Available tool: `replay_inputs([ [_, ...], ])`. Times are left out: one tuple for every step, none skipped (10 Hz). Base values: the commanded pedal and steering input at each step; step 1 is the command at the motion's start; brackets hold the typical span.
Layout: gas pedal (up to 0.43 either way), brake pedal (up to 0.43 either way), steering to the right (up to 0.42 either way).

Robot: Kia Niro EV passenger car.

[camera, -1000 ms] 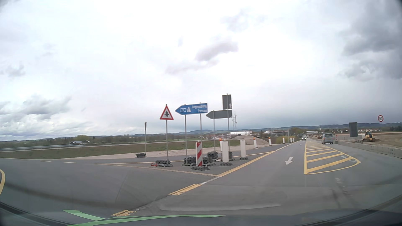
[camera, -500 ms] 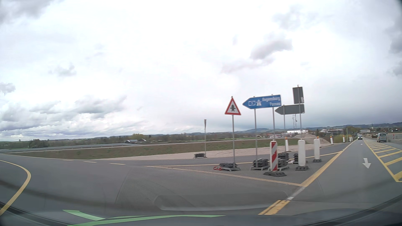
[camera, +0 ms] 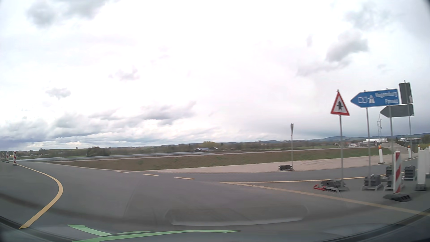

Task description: Follow the waypoints while adhering to traffic rules and regulations

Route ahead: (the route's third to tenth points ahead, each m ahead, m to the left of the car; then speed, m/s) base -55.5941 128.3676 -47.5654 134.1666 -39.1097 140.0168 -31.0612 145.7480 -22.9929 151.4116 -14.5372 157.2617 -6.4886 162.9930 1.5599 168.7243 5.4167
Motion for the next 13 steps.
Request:
replay_inputs([
  [0.287,0.000,-0.356],
  [0.287,0.000,-0.341],
  [0.311,0.000,-0.326],
  [0.311,0.000,-0.317],
  [0.311,0.000,-0.303],
  [0.319,0.000,-0.287],
  [0.319,0.000,-0.273],
  [0.331,0.000,-0.252],
  [0.339,0.000,-0.232],
  [0.339,0.000,-0.212],
  [0.339,0.000,-0.199],
  [0.339,0.000,-0.180],
  [0.350,0.000,-0.164],
])
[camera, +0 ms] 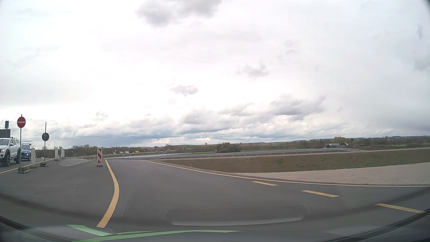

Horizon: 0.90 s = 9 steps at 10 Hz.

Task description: Follow the waypoints while adhering to traffic rules and regulations

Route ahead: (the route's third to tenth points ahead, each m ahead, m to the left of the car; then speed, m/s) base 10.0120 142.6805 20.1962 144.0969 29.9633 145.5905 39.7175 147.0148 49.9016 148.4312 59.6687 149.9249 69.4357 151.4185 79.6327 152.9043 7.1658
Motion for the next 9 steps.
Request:
replay_inputs([
  [0.358,0.000,-0.154],
  [0.358,0.000,-0.145],
  [0.358,0.000,-0.136],
  [0.358,0.000,-0.126],
  [0.370,0.000,-0.119],
  [0.370,0.000,-0.113],
  [0.370,0.000,-0.104],
  [0.370,0.000,-0.097],
  [0.370,0.000,-0.094],
])
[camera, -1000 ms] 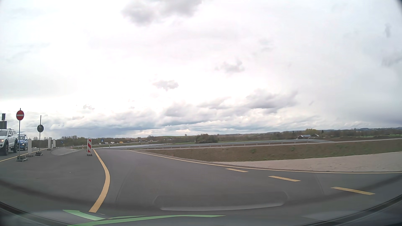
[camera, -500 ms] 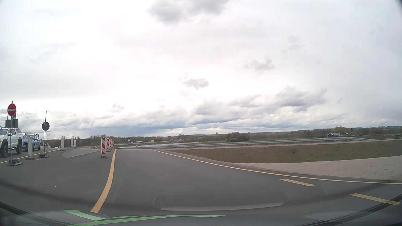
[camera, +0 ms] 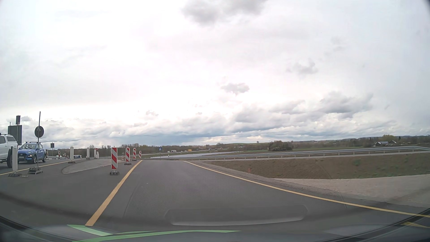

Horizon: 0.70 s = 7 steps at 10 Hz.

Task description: Follow the waypoints while adhering to traffic rules and regulations

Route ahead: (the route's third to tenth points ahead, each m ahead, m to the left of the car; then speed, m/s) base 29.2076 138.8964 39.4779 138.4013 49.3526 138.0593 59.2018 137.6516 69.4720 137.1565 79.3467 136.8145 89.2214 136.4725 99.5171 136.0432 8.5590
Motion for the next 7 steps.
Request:
replay_inputs([
  [0.370,0.000,-0.092],
  [0.370,0.000,-0.092],
  [0.370,0.000,-0.091],
  [0.370,0.000,-0.086],
  [0.358,0.000,-0.081],
  [0.350,0.000,-0.074],
  [0.339,0.000,-0.069],
])
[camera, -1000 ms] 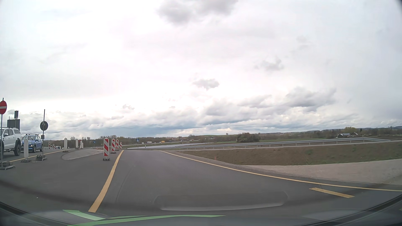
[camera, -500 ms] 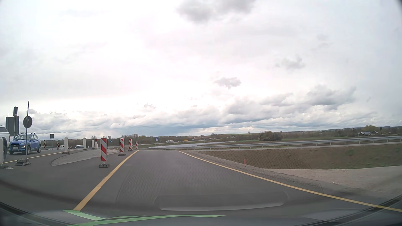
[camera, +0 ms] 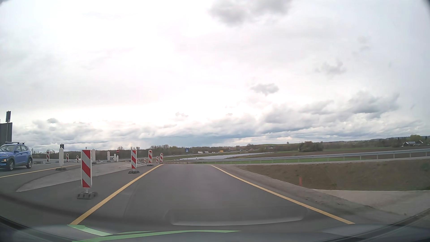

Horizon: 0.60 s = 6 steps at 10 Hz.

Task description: Follow the waypoints while adhering to traffic rules and regulations

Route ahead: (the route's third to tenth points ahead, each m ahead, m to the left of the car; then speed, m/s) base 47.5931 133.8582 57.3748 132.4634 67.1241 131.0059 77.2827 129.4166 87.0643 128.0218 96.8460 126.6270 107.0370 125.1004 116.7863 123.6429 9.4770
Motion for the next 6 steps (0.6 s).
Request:
replay_inputs([
  [0.299,0.000,-0.064],
  [0.287,0.000,-0.059],
  [0.280,0.000,-0.054],
  [0.268,0.000,-0.047],
  [0.260,0.000,-0.040],
  [0.248,0.000,-0.033],
])
